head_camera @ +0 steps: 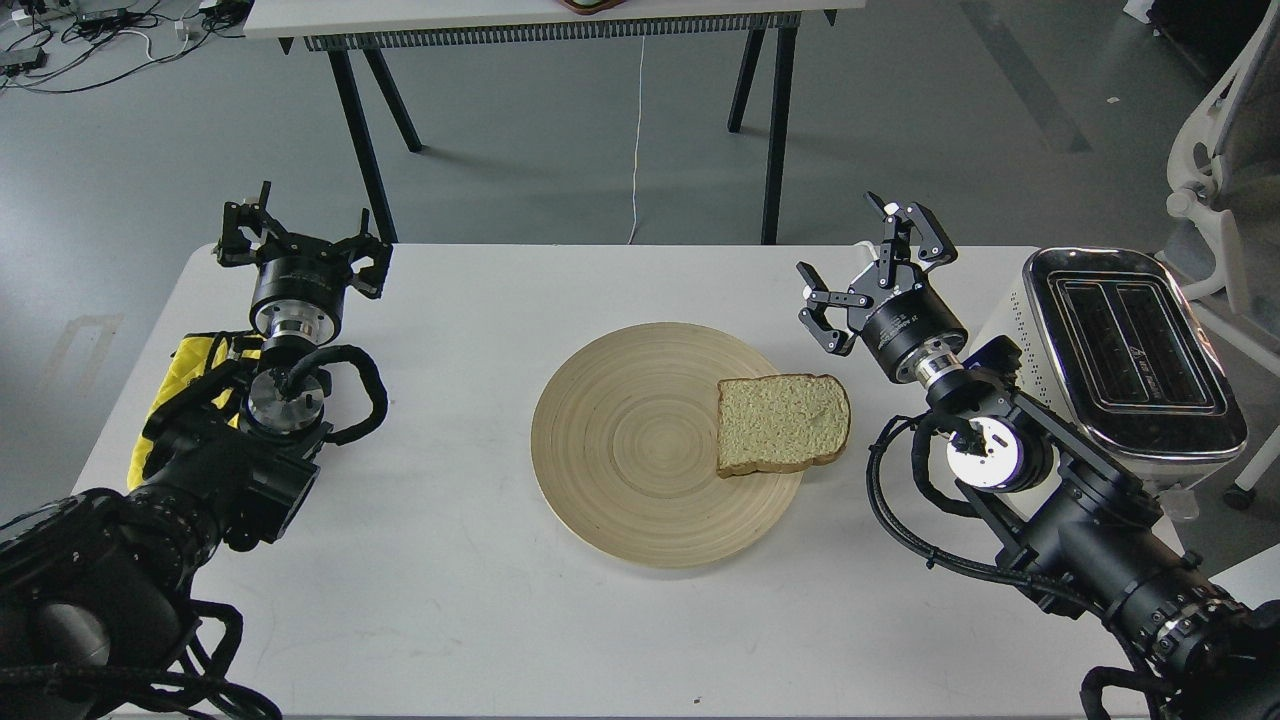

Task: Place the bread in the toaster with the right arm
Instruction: 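Rotate the right gripper and move it toward the bread slice on the plate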

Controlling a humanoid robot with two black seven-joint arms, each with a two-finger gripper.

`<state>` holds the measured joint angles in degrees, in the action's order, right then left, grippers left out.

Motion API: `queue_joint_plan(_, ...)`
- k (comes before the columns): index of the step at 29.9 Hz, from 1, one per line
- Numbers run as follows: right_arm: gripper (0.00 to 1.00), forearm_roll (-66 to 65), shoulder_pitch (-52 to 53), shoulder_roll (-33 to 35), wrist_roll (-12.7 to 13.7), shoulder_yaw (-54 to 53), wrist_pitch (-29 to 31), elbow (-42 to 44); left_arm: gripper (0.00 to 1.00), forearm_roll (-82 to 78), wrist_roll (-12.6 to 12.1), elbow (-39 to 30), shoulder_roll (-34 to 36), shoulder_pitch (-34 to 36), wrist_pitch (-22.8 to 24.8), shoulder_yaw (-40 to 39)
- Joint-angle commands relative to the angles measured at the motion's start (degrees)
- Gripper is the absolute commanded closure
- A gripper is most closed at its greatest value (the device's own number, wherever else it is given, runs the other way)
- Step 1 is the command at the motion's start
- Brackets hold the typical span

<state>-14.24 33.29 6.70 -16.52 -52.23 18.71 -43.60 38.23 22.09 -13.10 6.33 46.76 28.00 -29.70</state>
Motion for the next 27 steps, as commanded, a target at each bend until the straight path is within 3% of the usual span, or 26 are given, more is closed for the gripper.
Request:
queue_joint_plan(1, 0.01, -0.09, -0.07, 0.16, 0.00, 0.19, 0.10, -0.08, 0.00, -0.09, -0.03, 0.00, 0.00, -0.01, 0.00, -0.01)
queue_joint_plan(9, 0.01, -1.14, 0.37, 0.86, -0.09, 0.63, -1.13, -3.06, 0.00, 0.00, -0.03, 0.00, 0.00, -0.01, 0.00, -0.01)
queue_joint_plan(12, 0.01, -5.17, 2.12, 3.58, 0.00, 2.30, -6.56, -4.12, 0.00, 0.00, -0.03, 0.00, 0.00, -0.01, 0.00, -0.01)
queue_joint_plan(18, 0.01, -21.78, 5.73, 10.25, 0.44, 12.13, -22.91, -9.73, 0.00, 0.00, -0.03, 0.00, 0.00, -0.01, 0.00, -0.01)
queue_joint_plan(27, 0.01, -26.81, 5.73, 18.96, 0.88, 24.88, -31.18, -14.14, 0.00, 0.00, -0.03, 0.00, 0.00, -0.01, 0.00, -0.01)
